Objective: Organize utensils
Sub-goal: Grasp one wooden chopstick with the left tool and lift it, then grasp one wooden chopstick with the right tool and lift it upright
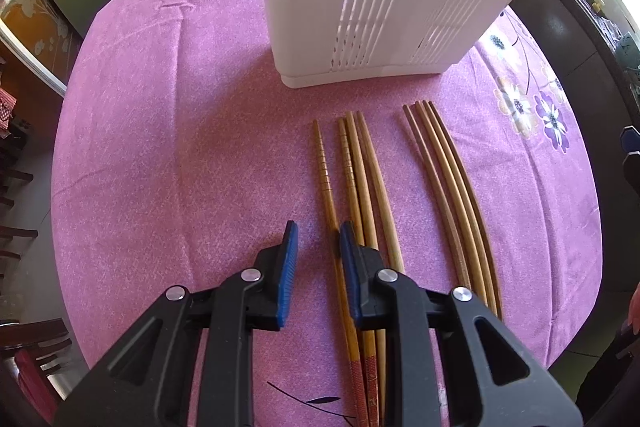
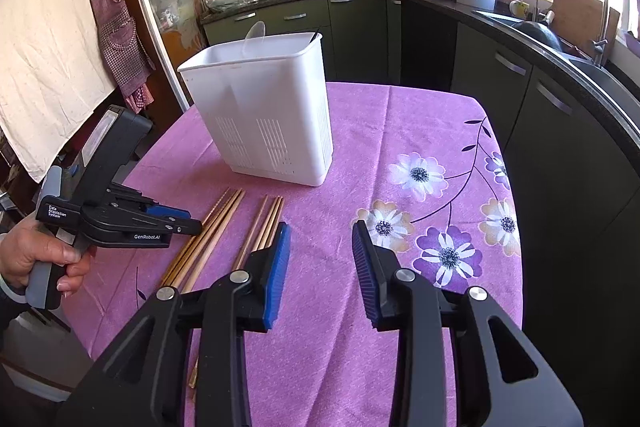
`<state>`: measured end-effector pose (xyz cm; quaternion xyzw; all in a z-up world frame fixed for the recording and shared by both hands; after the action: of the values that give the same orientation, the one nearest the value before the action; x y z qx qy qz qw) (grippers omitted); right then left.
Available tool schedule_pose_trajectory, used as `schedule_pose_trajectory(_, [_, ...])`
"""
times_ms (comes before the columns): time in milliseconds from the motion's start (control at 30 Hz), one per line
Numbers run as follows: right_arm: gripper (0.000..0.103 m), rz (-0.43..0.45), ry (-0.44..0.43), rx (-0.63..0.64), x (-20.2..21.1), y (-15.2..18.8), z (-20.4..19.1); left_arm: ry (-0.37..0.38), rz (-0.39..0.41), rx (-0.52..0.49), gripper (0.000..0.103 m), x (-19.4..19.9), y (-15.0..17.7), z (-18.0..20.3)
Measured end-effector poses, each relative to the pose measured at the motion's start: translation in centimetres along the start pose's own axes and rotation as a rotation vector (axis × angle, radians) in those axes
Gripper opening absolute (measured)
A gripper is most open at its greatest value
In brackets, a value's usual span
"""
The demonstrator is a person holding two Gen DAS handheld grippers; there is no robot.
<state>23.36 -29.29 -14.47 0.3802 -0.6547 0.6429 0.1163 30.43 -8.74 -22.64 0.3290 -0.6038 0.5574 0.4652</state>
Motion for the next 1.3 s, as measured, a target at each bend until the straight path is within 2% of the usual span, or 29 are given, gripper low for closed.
schedule_pose_trajectory(233, [0.033,-0.017,-0.003,0.001,-0.4,0.2,-0.1,0.002,-0.006,-0.018,0.021,-0.4,0.3,0.8])
schedule_pose_trajectory(333, [0.033,-0.026,-0.008,0.008,-0.6,0.5,-0.3,0.016,-0.003,0.005,0.021,-0.5,0.0,0.7])
schedule_pose_trajectory(400, [0.033,-0.032,-0.007,0.012,-0.7,0.7,-0.4,0.010,0.006,0.017,0.010,-0.4,-0.1,0.2])
schedule_pose_trajectory(433, [0.033,-0.034,-0.007,0.012,-0.7,0.8,-0.4,0.004,0.012,0.020,0.008,-0.2,0.2,-0.5])
schedule_pose_trajectory(667, [0.033,-0.054,0.002,0.020,-1.0,1.1,-0.5,0.024,0.055,0.035,0.007,0.9,0.4,-2.2])
schedule_pose_trajectory(900, [0.033,-0.103,-0.018,0.029,-2.2,1.4,-1.5,0.047,0.140,0.031,0.007,4.8,1.4,-3.3])
schedule_pose_trajectory(1100, [0.032,-0.165,-0.045,0.037,-3.9,1.5,-2.9,0.062,0.254,0.011,0.006,9.7,2.1,-3.3])
schedule_pose_trajectory(1300, [0.031,-0.274,-0.086,0.004,-7.0,1.9,-3.9,0.060,0.375,-0.023,0.006,14.0,2.7,-2.3])
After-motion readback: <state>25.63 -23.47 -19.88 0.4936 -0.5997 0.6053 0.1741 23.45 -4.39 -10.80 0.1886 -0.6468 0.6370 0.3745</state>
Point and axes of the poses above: each gripper's, at about its wrist camera, not at the fingertips, and x roughly against the way its jaws point, z to its right, y to its underside, the point moved 5 cm from there along -x, roughly the way its jaws point, and after that the axes turned 7 degrees about z, right-handed, at the moved point
